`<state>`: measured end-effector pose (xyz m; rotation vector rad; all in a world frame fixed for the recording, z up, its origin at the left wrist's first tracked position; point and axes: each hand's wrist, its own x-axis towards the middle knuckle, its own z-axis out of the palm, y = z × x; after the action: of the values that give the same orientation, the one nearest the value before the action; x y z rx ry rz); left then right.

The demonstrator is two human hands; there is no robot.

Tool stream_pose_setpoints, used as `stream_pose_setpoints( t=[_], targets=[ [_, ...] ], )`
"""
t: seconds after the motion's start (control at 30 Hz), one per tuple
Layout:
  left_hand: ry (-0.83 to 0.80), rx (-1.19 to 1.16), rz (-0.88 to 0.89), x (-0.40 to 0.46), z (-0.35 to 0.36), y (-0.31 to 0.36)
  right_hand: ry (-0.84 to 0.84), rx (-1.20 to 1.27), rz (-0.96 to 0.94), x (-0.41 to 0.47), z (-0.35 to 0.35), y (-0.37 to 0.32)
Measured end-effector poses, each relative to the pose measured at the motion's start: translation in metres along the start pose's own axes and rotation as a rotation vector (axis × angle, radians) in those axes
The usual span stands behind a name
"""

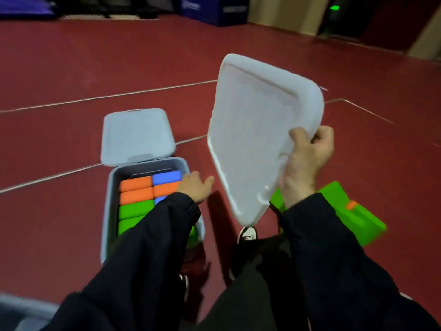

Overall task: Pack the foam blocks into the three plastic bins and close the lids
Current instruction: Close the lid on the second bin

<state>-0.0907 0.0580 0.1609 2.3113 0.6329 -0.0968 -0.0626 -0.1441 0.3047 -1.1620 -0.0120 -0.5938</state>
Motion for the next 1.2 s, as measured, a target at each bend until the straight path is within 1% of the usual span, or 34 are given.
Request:
stream_pose_setpoints(
  t=[0.03,0.1,0.13,0.17,0.2,0.23,0.3,0.37,0.4,0.47,0.53,0.57,0.7,0.77,0.83,0.87,0.93,0.97,1.0,1.03,1.07,1.13,1.2],
  targets=[
    [0.023,-0.126,-0.061,-0.004,-0.006,-0.017,0.022,0.091,0.099,-0.002,0.009,0.007],
    [0.027,-0.575,-0.108,-0.01,-0.015,-0.047,0.045,0.24,0.375,-0.008,0.021,0.03],
    [0.076,-0.791,-0.107,-0.01,-0.019,-0.062,0.037,0.311,0.493,-0.012,0.023,0.046],
    [0.14,-0.9,-0.133,-0.007,-0.021,-0.083,0.015,0.322,0.585,-0.016,0.023,0.067],
    [0.18,-0.955,-0.145,-0.009,-0.026,-0.1,-0.031,0.28,0.629,-0.02,0.024,0.088],
    [0.234,-0.988,-0.145,-0.009,-0.031,-0.116,-0.099,0.213,0.656,-0.027,0.027,0.106],
    [0.358,-1.034,-0.22,-0.015,-0.051,-0.137,-0.122,0.144,0.754,-0.036,0.035,0.143],
    [0.455,-0.996,-0.343,-0.011,-0.07,-0.17,-0.15,0.136,0.835,-0.049,0.042,0.172],
    [0.458,-0.971,-0.374,-0.009,-0.079,-0.186,-0.199,0.069,0.866,-0.057,0.042,0.185],
    [0.419,-0.914,-0.412,-0.002,-0.093,-0.217,-0.319,-0.174,0.945,-0.076,0.034,0.216],
    [0.377,-0.859,-0.455,0.011,-0.098,-0.244,-0.342,-0.359,1.032,-0.094,0.02,0.255],
    [0.364,-0.828,-0.485,0.018,-0.097,-0.254,-0.35,-0.425,1.071,-0.102,0.013,0.269],
    [0.302,-0.731,-0.575,0.049,-0.071,-0.285,-0.409,-0.518,1.213,-0.126,-0.005,0.315],
    [0.31,-0.67,-0.616,0.052,-0.052,-0.296,-0.413,-0.682,1.215,-0.138,-0.014,0.332],
    [0.311,-0.512,-0.617,0.058,-0.035,-0.312,-0.421,-0.804,1.205,-0.15,-0.024,0.35],
    [0.282,-0.384,-0.615,0.061,-0.028,-0.319,-0.436,-0.848,1.2,-0.155,-0.029,0.359],
    [0.216,-0.06,-0.669,0.071,-0.019,-0.332,-0.513,-0.93,1.189,-0.161,-0.036,0.374],
    [0.205,0.064,-0.695,0.074,-0.018,-0.335,-0.54,-0.961,1.182,-0.164,-0.036,0.377],
    [0.207,0.127,-0.712,0.074,-0.019,-0.332,-0.545,-0.954,1.178,-0.166,-0.036,0.379],
    [0.199,0.142,-0.726,0.074,-0.02,-0.332,-0.556,-0.955,1.179,-0.168,-0.034,0.378],
    [0.182,0.107,-0.743,0.076,-0.018,-0.337,-0.573,-0.956,1.163,-0.17,-0.037,0.384],
    [0.108,-0.046,-0.789,0.078,-0.016,-0.347,-0.601,-0.985,1.138,-0.175,-0.035,0.386],
    [0.034,-0.125,-0.828,0.076,-0.011,-0.349,-0.645,-1.002,1.134,-0.179,-0.038,0.388]
  ],
)
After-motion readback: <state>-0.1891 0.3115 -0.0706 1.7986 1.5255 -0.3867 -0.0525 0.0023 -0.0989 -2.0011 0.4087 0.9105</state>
